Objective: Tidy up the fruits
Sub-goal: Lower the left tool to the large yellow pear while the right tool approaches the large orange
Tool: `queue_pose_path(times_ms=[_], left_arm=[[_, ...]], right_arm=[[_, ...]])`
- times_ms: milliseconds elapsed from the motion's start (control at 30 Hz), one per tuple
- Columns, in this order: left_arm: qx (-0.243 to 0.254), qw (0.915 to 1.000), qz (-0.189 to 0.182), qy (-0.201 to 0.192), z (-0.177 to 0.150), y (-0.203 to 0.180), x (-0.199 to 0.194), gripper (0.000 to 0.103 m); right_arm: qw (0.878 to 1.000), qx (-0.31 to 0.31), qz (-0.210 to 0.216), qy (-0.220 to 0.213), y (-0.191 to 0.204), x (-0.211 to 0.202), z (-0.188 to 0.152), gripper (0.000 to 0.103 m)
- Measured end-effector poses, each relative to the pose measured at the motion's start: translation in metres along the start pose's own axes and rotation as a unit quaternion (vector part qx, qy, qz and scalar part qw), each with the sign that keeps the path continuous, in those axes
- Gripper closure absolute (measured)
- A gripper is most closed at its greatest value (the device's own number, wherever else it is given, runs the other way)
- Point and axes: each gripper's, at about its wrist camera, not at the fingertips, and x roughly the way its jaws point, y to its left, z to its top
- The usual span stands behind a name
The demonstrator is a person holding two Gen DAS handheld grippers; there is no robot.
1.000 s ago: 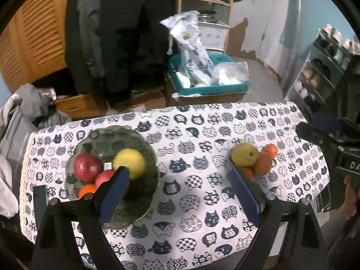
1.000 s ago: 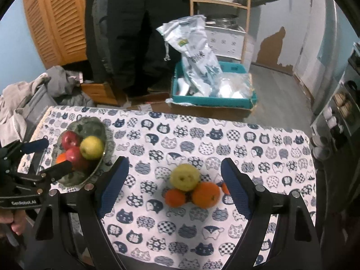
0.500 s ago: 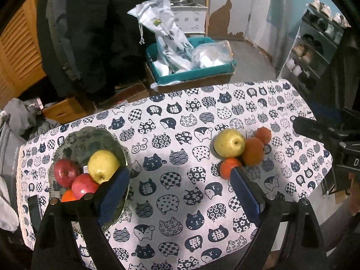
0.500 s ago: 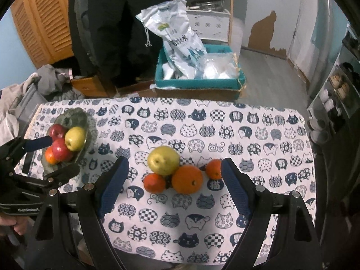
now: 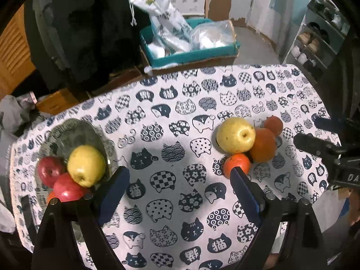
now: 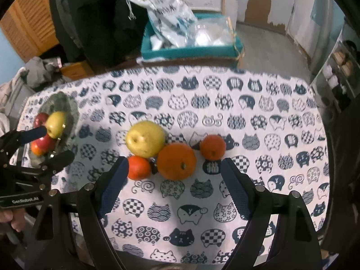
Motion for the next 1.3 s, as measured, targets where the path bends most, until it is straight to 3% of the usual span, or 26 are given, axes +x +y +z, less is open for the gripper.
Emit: queue_pose_path(times_ms=[267,533,900,1300], left_arm=[[-0.004,0.9998,-0.001,0.02,0.003,-0.002,0.034,0.011],[-0.006,0.9993,-0.007,0.036,0.002,-0.002,0.054,0.011],[-0.022,0.9983,-0.015,0.051,0.004,0.002,0.069,0.011],[-0.027,0.9981,-0.041,0.039,0.02,-0.015,0.061,0.011]], right_arm=[[0.998,0.016,0.017,0.055,-0.007,0.051,-0.006,0.019],[0.997,0.022,0.03,0.072,-0.008,0.078,-0.009,0.02],[0.994,0.034,0.044,0.09,-0.013,0.102,-0.008,0.034],[0.996,0.035,0.035,0.072,-0.024,0.083,-0.016,0.04]])
